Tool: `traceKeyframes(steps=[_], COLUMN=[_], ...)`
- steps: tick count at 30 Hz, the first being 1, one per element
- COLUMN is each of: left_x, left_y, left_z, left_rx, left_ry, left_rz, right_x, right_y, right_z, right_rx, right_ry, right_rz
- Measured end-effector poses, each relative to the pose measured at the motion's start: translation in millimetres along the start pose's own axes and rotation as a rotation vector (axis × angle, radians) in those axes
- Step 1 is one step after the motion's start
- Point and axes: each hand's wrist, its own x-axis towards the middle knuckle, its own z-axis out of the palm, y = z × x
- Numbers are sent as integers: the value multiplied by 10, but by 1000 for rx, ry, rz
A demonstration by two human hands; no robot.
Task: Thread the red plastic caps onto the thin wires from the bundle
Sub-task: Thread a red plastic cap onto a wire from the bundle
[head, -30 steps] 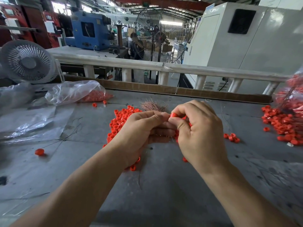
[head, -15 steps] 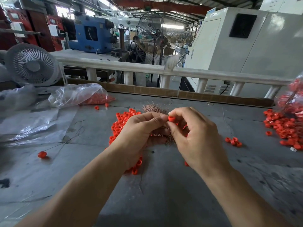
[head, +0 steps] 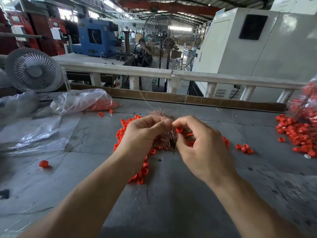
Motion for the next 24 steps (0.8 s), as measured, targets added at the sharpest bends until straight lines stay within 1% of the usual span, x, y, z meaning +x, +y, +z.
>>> traceKeyframes(steps=[2,6,8,10,11,15,19,21,24], left_x=[14,31,34,33,34,43,39,42,54], left_y=[8,42,37,26,26,51,43,36,35], left_z=[-4,-51,-75,-89,-93,-128,-139,-148,-160], left_rx=[-1,35,120,209,213,142,135,150,207], left_ry=[51,210,271,299,307,357,370,359,332], left_rz=[14,58,78,99,106,148,154,144,143], right_x=[-7,-9,-7,-8,-11,-16,-30,-26,12], right_y=[16,51,55,56,58,73,70,96,195], right_z=[-9,-7,8,22,22,13,25,35,-2], right_rx=[-7,-21,-33,-48,-57,-71,-44,-65,-170], right_ry=[-33,-91,-113,-137,-144,-159,-213,-177,-34], right_rz=[12,48,44,34,32,37,41,53,121])
